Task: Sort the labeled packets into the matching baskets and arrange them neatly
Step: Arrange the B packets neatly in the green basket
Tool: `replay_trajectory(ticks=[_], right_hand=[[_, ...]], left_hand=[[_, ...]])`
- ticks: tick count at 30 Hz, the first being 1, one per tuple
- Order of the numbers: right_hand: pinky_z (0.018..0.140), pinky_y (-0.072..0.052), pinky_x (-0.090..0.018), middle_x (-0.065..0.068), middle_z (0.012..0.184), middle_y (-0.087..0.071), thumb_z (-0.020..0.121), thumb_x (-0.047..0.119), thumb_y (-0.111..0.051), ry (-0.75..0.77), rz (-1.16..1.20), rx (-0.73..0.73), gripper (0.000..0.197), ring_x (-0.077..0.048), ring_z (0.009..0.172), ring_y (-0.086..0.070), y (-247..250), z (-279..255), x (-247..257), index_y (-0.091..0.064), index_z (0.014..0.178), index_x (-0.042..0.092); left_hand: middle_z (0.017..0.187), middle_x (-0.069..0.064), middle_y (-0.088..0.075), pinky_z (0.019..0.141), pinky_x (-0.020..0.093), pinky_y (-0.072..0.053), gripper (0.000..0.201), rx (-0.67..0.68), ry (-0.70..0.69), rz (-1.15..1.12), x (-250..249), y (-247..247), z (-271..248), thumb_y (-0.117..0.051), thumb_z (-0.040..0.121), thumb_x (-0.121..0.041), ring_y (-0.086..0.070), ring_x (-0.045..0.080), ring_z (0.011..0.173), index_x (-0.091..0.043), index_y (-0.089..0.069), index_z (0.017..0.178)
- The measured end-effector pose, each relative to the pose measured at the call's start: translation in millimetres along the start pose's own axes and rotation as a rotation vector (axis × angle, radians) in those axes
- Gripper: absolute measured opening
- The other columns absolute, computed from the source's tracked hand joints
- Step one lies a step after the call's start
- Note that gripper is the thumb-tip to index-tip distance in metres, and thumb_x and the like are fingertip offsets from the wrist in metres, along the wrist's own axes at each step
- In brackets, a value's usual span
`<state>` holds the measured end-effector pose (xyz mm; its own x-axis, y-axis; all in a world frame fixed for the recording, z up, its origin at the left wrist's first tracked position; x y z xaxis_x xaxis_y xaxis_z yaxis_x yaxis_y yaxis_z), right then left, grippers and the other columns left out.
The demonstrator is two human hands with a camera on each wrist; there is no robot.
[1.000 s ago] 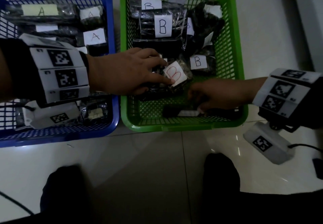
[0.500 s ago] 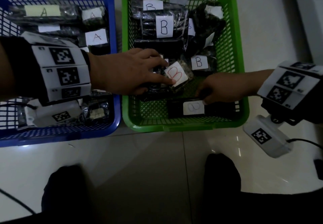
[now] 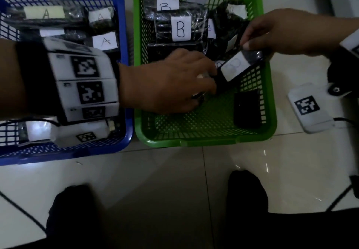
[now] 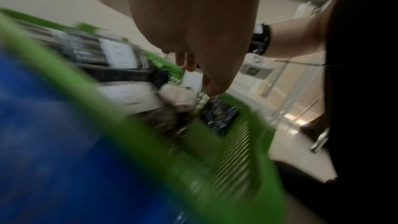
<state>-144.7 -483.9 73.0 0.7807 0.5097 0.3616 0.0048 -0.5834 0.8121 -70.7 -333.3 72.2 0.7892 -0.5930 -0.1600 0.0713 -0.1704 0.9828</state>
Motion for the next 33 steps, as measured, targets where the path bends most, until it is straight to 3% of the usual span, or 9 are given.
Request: replay_trajectory(ticks=[3,6,11,15,18,20,25,28,33], right_hand=[[0.057,-0.048,-0.03,-0.008,0.095,-0.065,0.093,0.022,-0.055,-0.021,-0.025,-0.03,0.01,-0.024,0.068,-0.063,16,-2,-11,-0.063,0.096,0.018],[0.053,-0.046,-0.029,-0.006,0.096,-0.065,0.095,0.029,-0.053,0.002,-0.089,-0.064,0.013,-0.029,0.063,-0.065,27,-8,-13,-0.062,0.097,0.02],[0.054,-0.04,-0.025,-0.001,0.096,-0.064,0.091,0.027,-0.059,0.014,-0.091,-0.026,0.007,-0.017,0.053,-0.063,20,-10,-16,-0.062,0.097,0.025],[0.055,-0.04,-0.025,-0.002,0.089,-0.065,0.085,0.026,-0.066,-0.02,0.008,-0.048,0.022,-0.018,0.061,-0.065,21,-7,-22,-0.056,0.105,0.026],[0.053,-0.038,-0.025,0.0,0.082,-0.063,0.083,0.022,-0.069,-0.041,0.058,-0.105,0.026,-0.019,0.064,-0.063,24,-5,-24,-0.051,0.101,0.022],[0.054,-0.039,-0.025,-0.001,0.082,-0.063,0.083,0.019,-0.069,-0.028,0.064,-0.134,0.024,-0.02,0.065,-0.061,26,-5,-21,-0.051,0.099,0.021],[0.057,-0.041,-0.023,-0.006,0.093,-0.064,0.084,0.016,-0.067,0.036,0.175,-0.232,0.02,-0.011,0.066,-0.054,46,-7,-10,-0.057,0.1,0.024],[0.058,-0.042,-0.023,-0.005,0.091,-0.064,0.085,0.014,-0.065,0.065,0.226,-0.246,0.018,-0.007,0.067,-0.054,52,-7,-1,-0.06,0.1,0.025],[0.066,-0.04,-0.022,0.002,0.092,-0.063,0.086,0.018,-0.065,0.049,0.074,-0.122,0.018,-0.008,0.075,-0.056,26,1,4,-0.065,0.103,0.024]], left_hand=[[0.133,0.004,-0.048,0.099,0.041,-0.039,0.043,0.047,-0.155,-0.091,-38,-1,41,-0.043,0.09,-0.037,-0.045,0.024,0.122,-0.024,-0.047,0.131],[0.154,0.002,-0.021,0.112,0.038,-0.029,0.06,0.243,-0.152,-0.114,-59,-30,76,-0.048,0.094,-0.028,-0.024,0.022,0.139,-0.027,-0.022,0.148],[0.15,0.012,-0.02,0.105,0.041,-0.036,0.054,0.233,-0.075,-0.097,-65,-50,83,-0.041,0.095,-0.023,-0.033,0.028,0.13,-0.021,-0.023,0.146],[0.156,0.014,0.0,0.111,0.042,-0.026,0.063,0.331,-0.069,0.016,-66,-69,67,-0.04,0.096,-0.02,-0.015,0.03,0.14,-0.019,-0.008,0.15],[0.158,0.008,-0.003,0.112,0.038,-0.02,0.061,0.287,-0.09,0.037,-67,-65,71,-0.033,0.098,-0.021,-0.015,0.026,0.142,-0.021,-0.003,0.151],[0.156,0.008,-0.014,0.109,0.038,-0.021,0.056,0.239,-0.1,0.037,-66,-62,75,-0.025,0.097,-0.022,-0.02,0.026,0.141,-0.023,-0.008,0.151],[0.133,0.013,-0.053,0.09,0.042,-0.044,0.054,0.1,-0.165,0.059,-63,-52,77,-0.022,0.085,-0.024,-0.052,0.033,0.117,-0.023,-0.056,0.128],[0.125,0.009,-0.059,0.085,0.039,-0.044,0.038,-0.003,-0.235,0.095,-69,-40,83,-0.038,0.087,-0.022,-0.055,0.032,0.111,-0.021,-0.062,0.117],[0.091,0.001,-0.068,0.069,0.033,-0.045,0.028,-0.096,-0.295,0.094,-61,-26,81,-0.043,0.081,-0.018,-0.061,0.025,0.082,-0.021,-0.067,0.094]])
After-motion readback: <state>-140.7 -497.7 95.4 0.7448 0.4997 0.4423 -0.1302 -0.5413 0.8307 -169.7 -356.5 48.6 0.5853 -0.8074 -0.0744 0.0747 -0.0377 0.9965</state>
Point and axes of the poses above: each hand's wrist, its own z-axis towards the middle knuckle, its own y-axis out of the back of the hand, x = y × z, the point moved 9 cm from there along z, towards the middle knuckle
